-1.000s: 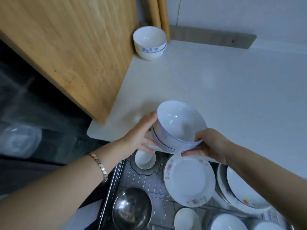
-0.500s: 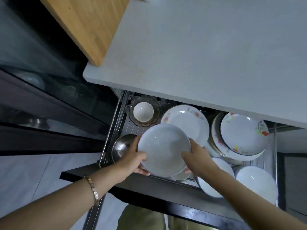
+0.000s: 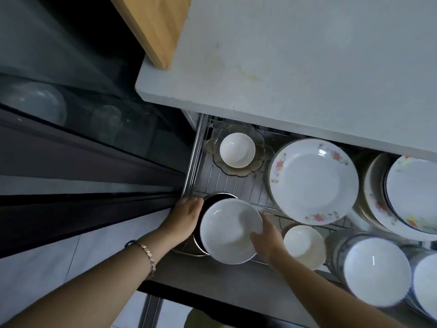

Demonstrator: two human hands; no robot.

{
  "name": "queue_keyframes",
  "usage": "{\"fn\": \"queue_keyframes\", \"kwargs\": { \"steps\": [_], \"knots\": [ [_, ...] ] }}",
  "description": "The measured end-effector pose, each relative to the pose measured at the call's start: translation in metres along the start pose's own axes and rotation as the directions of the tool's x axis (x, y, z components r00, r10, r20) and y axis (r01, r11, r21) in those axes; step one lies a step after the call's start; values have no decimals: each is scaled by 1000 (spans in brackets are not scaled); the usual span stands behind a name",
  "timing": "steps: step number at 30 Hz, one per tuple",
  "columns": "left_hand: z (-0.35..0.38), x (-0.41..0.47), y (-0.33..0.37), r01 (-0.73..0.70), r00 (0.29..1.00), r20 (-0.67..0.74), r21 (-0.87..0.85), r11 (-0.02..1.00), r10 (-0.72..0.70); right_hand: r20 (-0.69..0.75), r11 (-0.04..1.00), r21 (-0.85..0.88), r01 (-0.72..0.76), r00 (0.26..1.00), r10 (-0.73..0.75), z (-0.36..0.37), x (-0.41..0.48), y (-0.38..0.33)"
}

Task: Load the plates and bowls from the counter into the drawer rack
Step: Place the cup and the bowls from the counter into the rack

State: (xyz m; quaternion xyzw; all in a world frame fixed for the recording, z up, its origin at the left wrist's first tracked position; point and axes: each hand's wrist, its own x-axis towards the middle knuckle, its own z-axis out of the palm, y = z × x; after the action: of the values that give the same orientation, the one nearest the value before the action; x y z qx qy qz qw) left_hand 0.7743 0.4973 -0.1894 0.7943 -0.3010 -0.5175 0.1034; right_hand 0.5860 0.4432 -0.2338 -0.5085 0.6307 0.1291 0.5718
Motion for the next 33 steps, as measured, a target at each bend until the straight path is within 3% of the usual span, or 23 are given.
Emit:
{"fn": "queue_keyframes", "kwargs": {
  "steps": [4, 11, 13, 15, 17, 23, 26, 30, 33],
  "knots": [
    [6, 28, -13, 140, 989, 44, 29, 990, -141, -10, 999, 4, -39, 999, 39, 13, 13, -3],
    [-4, 46, -33, 24, 957, 285, 89, 996, -48, 5, 999, -36, -17, 1000, 18, 5, 18, -1],
    [3, 47, -36, 77, 963, 256, 37, 996, -84, 1, 998, -60, 9, 1000, -9, -2, 16, -1],
    [12, 46, -32, 133, 974, 203, -135, 982, -104, -12, 996, -87, 37, 999, -38, -8, 14, -1],
    [19, 46, -29, 111, 985, 154, -212, 971, -79, -23, 993, -107, 55, 998, -58, -15, 12, 0],
    [37, 52, -17, 191, 943, 298, -126, 974, -147, -61, 987, -156, 33, 997, -43, -25, 18, 4],
    [37, 53, -17, 225, 944, 291, -212, 951, -158, -49, 974, -223, 29, 998, -41, -26, 20, 6],
    [36, 54, -20, 189, 954, 264, -178, 966, -138, -63, 987, -150, 61, 995, -71, -21, 21, 8],
    [42, 59, -17, 221, 952, 262, -222, 950, -160, -39, 997, 61, -40, 998, 42, -21, 28, 7]
  ]
}}
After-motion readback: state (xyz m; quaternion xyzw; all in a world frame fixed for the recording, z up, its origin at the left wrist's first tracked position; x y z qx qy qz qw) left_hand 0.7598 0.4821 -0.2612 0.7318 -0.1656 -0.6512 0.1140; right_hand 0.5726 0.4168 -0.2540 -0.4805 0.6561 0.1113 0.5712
